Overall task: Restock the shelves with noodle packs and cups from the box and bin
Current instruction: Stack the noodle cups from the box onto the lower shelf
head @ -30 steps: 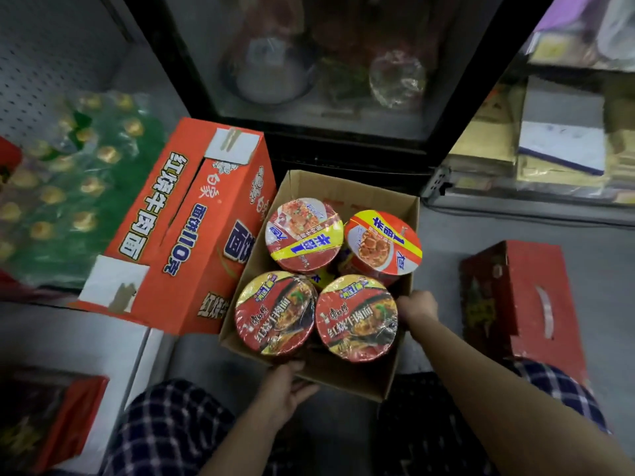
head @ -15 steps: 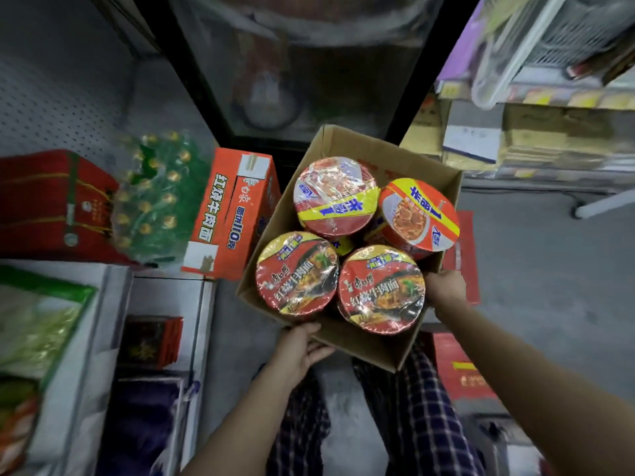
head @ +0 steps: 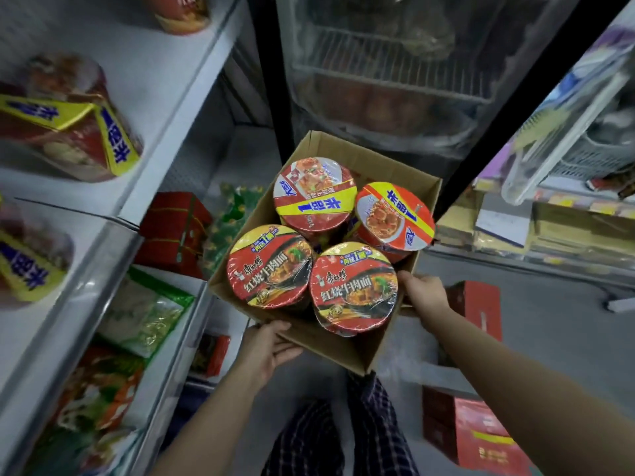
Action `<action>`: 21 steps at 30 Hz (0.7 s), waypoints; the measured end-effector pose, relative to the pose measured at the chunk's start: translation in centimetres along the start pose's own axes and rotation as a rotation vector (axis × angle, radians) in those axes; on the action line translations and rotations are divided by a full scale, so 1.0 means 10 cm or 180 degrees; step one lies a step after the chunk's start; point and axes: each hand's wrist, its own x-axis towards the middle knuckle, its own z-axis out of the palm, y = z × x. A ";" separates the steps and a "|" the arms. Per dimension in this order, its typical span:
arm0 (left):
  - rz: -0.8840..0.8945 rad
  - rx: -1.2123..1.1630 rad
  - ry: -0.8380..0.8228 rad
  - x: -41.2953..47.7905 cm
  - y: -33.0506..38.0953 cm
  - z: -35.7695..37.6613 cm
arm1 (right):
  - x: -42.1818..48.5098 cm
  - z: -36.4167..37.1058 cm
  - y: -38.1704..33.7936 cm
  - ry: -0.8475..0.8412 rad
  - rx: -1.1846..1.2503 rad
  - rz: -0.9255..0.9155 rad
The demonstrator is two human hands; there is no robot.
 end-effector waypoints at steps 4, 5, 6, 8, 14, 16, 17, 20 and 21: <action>0.0063 -0.0089 0.0074 0.33 0.18 -0.21 | 0.34 0.43 -0.18 -0.0396 0.0023 0.0051; 0.0058 -0.0106 0.0124 0.41 0.19 -0.26 | 0.43 0.54 -0.20 -0.0482 -0.0030 0.0054; 0.0041 -0.0158 0.0188 0.50 0.19 -0.30 | 0.52 0.66 -0.22 -0.0572 -0.0134 0.0056; -0.0025 -0.0342 0.0278 0.70 0.18 -0.40 | 0.67 0.88 -0.19 -0.0729 -0.0257 0.0022; -0.0061 -0.0587 0.0426 0.96 0.40 -0.64 | 0.75 1.27 -0.49 -0.1098 -0.0140 -0.0182; -0.0042 -0.0755 0.0368 0.99 0.42 -0.65 | 0.76 1.33 -0.64 -0.1204 -0.0220 -0.0179; -0.0024 -0.0790 0.0357 0.98 0.44 -0.63 | 0.77 1.35 -0.70 -0.1210 -0.0287 -0.0159; 0.0019 -0.0748 0.0365 0.98 0.52 -0.60 | 0.82 1.38 -0.80 -0.1166 -0.0346 -0.0113; 0.0003 -0.0753 0.0365 0.97 0.54 -0.60 | 0.83 1.38 -0.81 -0.1143 -0.0341 -0.0122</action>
